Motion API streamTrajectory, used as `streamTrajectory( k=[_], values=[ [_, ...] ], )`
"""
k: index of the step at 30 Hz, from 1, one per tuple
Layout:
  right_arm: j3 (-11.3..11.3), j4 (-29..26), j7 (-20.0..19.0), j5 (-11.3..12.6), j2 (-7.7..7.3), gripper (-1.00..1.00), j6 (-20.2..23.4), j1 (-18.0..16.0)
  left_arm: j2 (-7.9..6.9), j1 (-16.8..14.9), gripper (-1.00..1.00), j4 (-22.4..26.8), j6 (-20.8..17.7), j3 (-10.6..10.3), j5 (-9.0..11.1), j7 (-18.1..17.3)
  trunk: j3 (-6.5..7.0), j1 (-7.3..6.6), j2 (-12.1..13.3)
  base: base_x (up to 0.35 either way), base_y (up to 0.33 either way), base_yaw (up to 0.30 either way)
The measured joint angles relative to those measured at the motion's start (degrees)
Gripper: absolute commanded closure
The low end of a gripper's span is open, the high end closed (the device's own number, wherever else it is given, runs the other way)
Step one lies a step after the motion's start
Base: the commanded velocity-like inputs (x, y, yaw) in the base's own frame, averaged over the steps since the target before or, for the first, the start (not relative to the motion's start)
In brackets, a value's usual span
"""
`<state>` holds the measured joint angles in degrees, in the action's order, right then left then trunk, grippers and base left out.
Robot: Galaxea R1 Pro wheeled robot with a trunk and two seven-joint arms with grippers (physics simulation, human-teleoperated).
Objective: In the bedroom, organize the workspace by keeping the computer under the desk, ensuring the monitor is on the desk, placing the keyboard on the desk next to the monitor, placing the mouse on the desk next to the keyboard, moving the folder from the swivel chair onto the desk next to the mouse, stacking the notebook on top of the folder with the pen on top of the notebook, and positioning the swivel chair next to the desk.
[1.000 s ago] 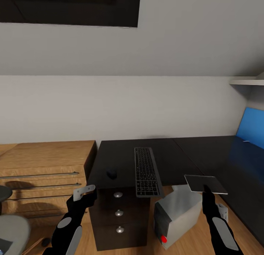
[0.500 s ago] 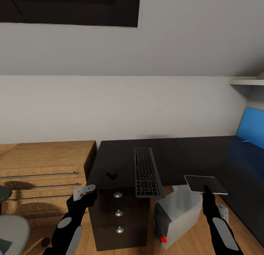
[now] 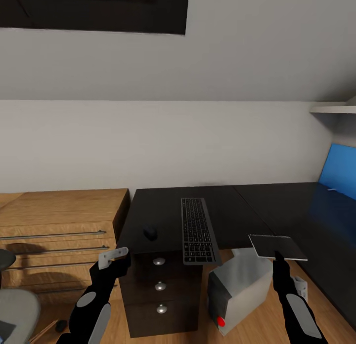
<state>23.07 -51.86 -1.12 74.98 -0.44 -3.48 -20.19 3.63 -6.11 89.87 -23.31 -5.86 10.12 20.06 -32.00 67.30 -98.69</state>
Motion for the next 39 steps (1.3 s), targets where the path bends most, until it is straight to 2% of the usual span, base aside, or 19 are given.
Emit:
streamTrajectory(
  k=[39],
  values=[
    [-0.8, -0.5, -0.3, -0.3, 0.23, -1.0, 0.0, 0.0, -0.19, 0.0, -1.0, -0.2, 0.0, 0.1, 0.0, 0.0, 0.0, 0.0, 0.0, 0.018, 0.012, 0.0]
  ],
)
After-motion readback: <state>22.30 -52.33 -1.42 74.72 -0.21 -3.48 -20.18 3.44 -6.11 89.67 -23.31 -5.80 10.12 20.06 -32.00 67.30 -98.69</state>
